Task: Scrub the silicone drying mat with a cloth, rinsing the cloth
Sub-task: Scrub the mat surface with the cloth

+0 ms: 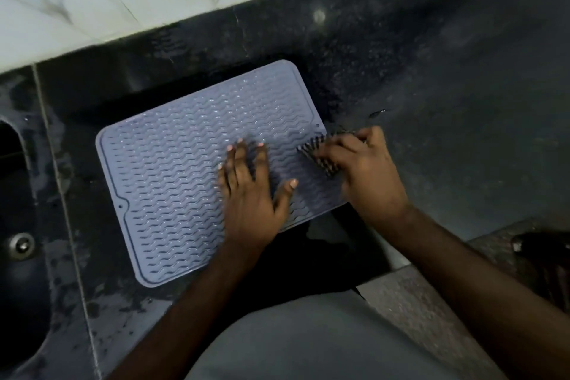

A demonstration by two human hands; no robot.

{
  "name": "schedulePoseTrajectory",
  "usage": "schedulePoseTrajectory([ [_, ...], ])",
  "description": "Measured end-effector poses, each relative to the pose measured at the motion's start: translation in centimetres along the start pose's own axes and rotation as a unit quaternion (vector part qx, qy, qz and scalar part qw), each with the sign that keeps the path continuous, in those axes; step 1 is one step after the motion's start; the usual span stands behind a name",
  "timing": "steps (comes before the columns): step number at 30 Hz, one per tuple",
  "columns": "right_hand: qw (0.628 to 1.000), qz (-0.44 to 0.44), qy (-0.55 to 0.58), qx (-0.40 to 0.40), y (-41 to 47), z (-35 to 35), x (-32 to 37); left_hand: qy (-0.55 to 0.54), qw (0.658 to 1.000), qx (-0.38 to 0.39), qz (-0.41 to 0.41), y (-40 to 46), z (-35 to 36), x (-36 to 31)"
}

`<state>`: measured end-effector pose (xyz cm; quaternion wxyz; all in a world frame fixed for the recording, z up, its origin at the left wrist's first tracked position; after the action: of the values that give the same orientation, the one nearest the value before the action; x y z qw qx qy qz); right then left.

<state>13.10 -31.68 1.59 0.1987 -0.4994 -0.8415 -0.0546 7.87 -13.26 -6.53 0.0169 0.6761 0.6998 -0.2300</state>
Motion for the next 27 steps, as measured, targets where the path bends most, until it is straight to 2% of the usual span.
schedulePoseTrajectory([
  [6,0.998,0.023,-0.049,-0.025,7.6,-2.1,1.2,0.0,0.998,0.003,0.056,7.2,-2.5,-1.0],
  [7,0.998,0.025,-0.059,-0.007,8.7,-1.7,1.3,0.002,0.998,0.012,0.059,8.1,-2.6,-0.9],
  [10,0.986,0.048,-0.08,0.138,10.2,2.1,0.6,0.016,0.999,0.023,0.033,9.5,-2.2,-0.3],
  [12,0.98,0.064,-0.073,0.176,9.1,4.4,-0.2,0.027,0.999,0.013,0.023,9.5,-1.8,-0.2],
  [16,0.98,0.082,-0.056,0.173,5.7,5.6,-0.1,0.034,0.999,-0.009,0.019,9.4,-1.4,-0.3],
  [22,0.965,0.138,-0.06,0.216,0.4,6.2,0.8,0.051,0.999,0.006,0.011,9.4,-1.2,-0.6],
  [27,0.955,0.188,-0.059,0.221,-3.6,6.4,2.2,0.048,0.999,0.016,0.009,9.3,-1.2,-0.5],
])
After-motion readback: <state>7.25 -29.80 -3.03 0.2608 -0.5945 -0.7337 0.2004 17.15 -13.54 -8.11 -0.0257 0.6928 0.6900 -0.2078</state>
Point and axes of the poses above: each hand's wrist, its own y-axis towards the middle knuckle, its own z-axis out of the palm, x = y × z, the point moved 6 cm from there along y, towards the middle knuckle, and after that the axes turned 15 degrees about x, right-handed, at the moved point
